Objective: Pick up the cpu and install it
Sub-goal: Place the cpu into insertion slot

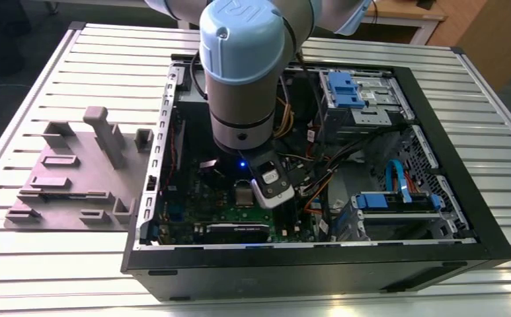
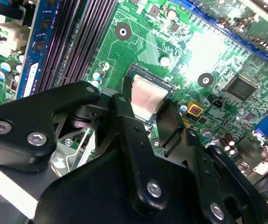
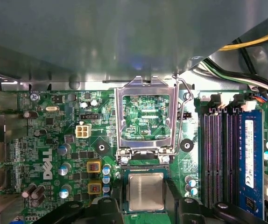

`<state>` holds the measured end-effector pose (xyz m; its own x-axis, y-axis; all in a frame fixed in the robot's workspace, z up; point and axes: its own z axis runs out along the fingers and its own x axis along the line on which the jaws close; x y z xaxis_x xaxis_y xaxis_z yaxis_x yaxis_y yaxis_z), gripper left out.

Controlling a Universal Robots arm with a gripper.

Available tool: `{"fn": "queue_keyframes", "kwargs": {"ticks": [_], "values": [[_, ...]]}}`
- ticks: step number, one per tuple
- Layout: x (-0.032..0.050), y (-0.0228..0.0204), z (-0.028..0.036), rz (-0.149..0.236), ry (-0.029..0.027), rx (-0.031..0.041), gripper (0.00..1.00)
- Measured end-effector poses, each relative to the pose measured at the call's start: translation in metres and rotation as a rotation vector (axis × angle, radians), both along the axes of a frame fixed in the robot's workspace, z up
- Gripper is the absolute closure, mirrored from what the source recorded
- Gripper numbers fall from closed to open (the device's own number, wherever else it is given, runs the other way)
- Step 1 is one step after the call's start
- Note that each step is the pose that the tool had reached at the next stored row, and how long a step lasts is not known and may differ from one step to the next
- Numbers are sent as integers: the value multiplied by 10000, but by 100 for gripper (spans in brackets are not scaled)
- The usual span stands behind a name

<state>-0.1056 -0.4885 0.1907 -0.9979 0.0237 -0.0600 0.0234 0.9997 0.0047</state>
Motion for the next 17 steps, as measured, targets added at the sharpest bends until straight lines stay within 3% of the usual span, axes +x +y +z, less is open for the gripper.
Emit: {"fn": "queue_keyframes", "kwargs": {"ticks": [5, 14, 17], "values": [[0, -1, 4, 1, 3, -7, 52], [0, -1, 187, 1, 3, -18, 52], [0, 0, 189, 1, 1, -14, 52]]}}
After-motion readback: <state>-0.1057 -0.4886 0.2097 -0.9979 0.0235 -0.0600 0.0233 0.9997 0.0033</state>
